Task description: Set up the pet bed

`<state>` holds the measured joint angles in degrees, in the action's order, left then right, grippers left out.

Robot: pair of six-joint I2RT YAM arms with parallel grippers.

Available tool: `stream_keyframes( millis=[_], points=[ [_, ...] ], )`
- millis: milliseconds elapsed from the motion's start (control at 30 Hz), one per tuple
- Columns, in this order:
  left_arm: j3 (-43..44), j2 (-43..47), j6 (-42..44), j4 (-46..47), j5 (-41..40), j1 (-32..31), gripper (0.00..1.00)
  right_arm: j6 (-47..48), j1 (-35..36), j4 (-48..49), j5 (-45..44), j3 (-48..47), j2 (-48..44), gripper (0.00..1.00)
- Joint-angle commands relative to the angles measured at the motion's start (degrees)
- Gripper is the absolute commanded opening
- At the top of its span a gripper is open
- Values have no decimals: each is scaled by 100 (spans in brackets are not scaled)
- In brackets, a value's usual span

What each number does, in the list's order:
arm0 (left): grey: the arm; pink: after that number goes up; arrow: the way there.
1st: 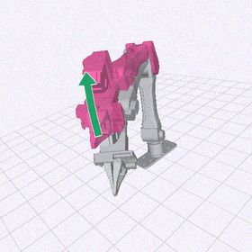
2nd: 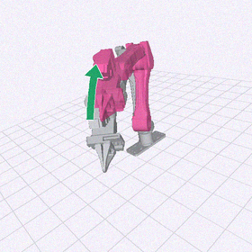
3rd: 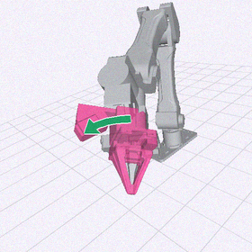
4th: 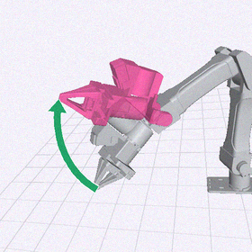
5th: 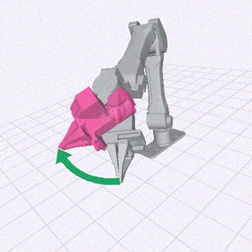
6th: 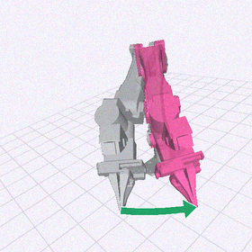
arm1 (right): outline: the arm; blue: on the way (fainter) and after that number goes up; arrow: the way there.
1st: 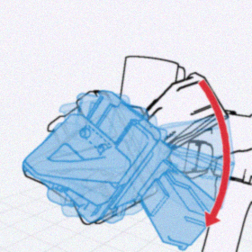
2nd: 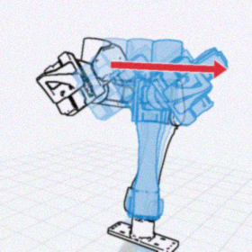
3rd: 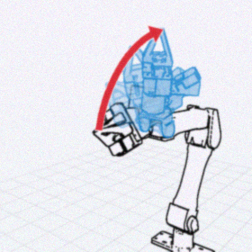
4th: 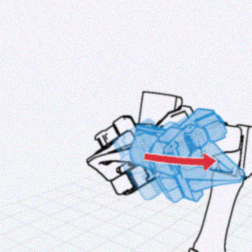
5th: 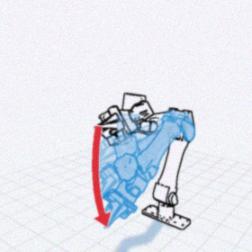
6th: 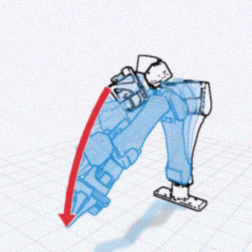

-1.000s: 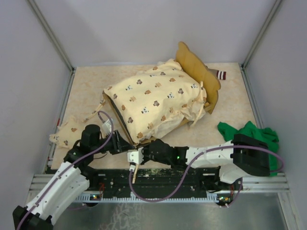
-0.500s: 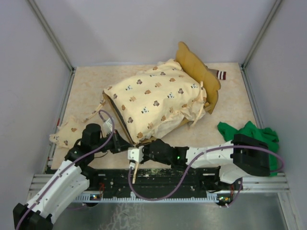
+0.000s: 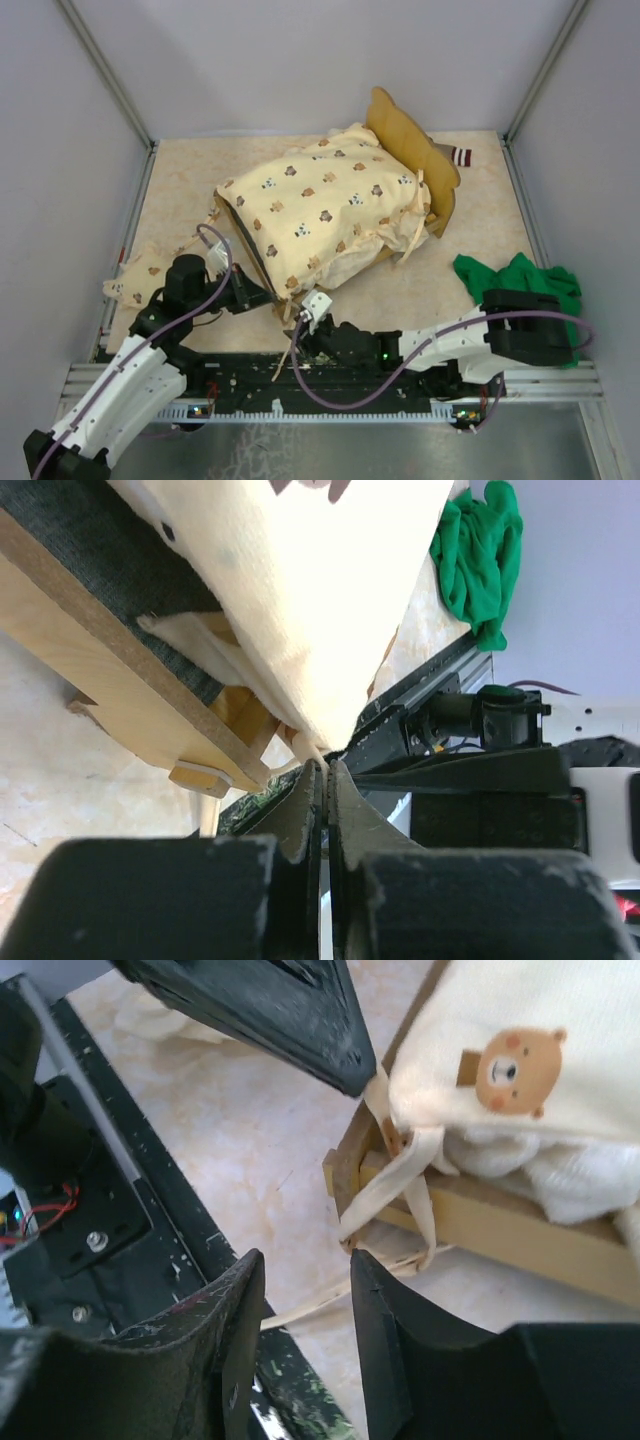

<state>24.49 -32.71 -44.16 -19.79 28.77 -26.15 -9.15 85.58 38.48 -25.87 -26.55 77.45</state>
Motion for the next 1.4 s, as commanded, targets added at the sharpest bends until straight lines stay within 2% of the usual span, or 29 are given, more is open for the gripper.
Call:
stream_keyframes(
  millis=[0, 100, 233, 467, 600, 700, 833, 1000, 1233, 1367],
  points=[
    [301, 165, 22, -184, -328, -13, 0, -2014, 367, 247, -1993, -420, 655, 41],
    [384, 255, -1, -240, -391, -15, 0, -2582, 372, 531, -2346, -396, 1109, 45],
    [459, 291, 34, -378, -487, -20, 0, -3210, 372, 345, -2630, -514, 1461, 47],
    [502, 331, -19, -402, -556, -13, 0, -3480, 372, 637, -2347, -747, 2238, 49],
    [676, 365, 68, -534, -742, -18, 0, -3869, 376, 439, -2345, -745, 2373, 49],
    [772, 422, 75, -594, -876, -16, 0, -3845, 372, 558, -2152, -718, 2467, 39],
    [828, 520, 50, -592, -959, -14, 0, -3546, 350, 931, -1987, -630, 2524, 0],
    [1299, 633, 343, -844, -1445, -19, 0, -3593, 301, 1378, -2214, 148, 2039, 0],
    [2749, 199, 1594, -1301, -2938, -21, 0, -3831, 282, 801, -2215, 296, 1803, 0],
    [3691, -241, 1929, -1401, -3624, -19, 0, -4013, 107, 628, -2151, 292, 1876, 0]
  ],
)
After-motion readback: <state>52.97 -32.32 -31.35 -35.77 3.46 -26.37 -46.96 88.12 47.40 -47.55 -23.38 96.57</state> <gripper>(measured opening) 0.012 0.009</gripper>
